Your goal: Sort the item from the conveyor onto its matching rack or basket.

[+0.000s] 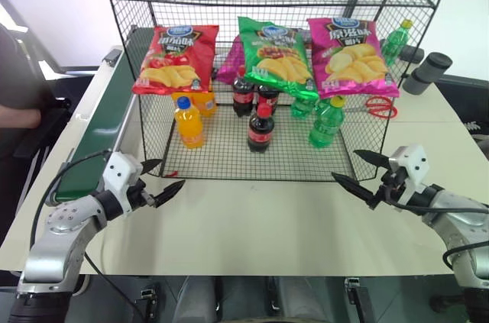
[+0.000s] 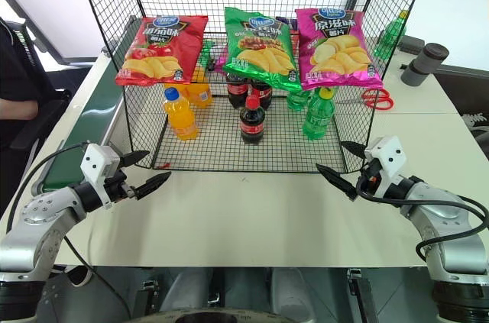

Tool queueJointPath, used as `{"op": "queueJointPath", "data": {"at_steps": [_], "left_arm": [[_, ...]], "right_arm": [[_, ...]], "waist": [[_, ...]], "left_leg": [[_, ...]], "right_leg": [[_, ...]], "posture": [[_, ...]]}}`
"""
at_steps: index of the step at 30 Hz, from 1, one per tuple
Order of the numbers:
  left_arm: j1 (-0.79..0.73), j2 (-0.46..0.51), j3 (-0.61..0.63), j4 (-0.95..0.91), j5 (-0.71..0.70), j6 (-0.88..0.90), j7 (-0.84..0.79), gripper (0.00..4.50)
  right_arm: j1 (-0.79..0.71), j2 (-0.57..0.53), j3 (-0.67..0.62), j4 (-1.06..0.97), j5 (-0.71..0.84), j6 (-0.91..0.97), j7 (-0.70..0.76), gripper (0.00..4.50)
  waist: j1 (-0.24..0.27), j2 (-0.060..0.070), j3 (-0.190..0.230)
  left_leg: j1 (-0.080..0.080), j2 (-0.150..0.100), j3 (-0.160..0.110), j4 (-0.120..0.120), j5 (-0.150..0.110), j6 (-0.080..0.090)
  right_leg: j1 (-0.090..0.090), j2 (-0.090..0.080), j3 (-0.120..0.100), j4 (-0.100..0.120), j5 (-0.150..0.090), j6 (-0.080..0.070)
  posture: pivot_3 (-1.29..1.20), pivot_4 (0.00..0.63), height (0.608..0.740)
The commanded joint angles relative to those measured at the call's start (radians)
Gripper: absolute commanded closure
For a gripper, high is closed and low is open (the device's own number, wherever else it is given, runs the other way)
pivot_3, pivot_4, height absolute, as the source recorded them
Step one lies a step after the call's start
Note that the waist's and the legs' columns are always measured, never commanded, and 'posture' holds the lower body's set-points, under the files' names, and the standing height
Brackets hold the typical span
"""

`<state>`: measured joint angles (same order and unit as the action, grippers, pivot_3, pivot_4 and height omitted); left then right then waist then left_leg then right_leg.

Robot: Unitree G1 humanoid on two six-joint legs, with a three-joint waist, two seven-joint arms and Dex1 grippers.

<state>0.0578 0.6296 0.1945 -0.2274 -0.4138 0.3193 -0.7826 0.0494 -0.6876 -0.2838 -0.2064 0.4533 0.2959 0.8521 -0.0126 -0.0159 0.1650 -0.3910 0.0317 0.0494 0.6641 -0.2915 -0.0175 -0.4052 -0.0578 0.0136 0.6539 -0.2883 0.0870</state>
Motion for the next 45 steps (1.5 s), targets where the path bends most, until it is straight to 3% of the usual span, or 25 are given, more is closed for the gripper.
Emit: {"op": "queueJointPath", "data": {"at_steps": [1,45], "left_arm": [[-0.008,0.008,0.036,0.000,0.003,-0.033,0.004,0.00],[0.095,-0.008,0.102,-0.099,-0.046,0.021,0.076,0.00]], "right_arm": [[-0.008,-0.010,-0.028,0.003,0.000,-0.027,0.003,0.04],[-0.047,0.047,0.046,0.114,-0.064,-0.154,0.008,0.04]], "waist": [[0.000,0.000,0.000],[0.000,0.000,0.000]], "left_leg": [[0.000,0.000,0.000,0.000,0.000,0.000],[0.000,0.000,0.000,0.000,0.000,0.000]], "right_leg": [[0.000,0.000,0.000,0.000,0.000,0.000],[0.000,0.000,0.000,0.001,0.000,0.000]], "posture": [[0.00,0.150,0.740],[0.00,0.150,0.740]]}}
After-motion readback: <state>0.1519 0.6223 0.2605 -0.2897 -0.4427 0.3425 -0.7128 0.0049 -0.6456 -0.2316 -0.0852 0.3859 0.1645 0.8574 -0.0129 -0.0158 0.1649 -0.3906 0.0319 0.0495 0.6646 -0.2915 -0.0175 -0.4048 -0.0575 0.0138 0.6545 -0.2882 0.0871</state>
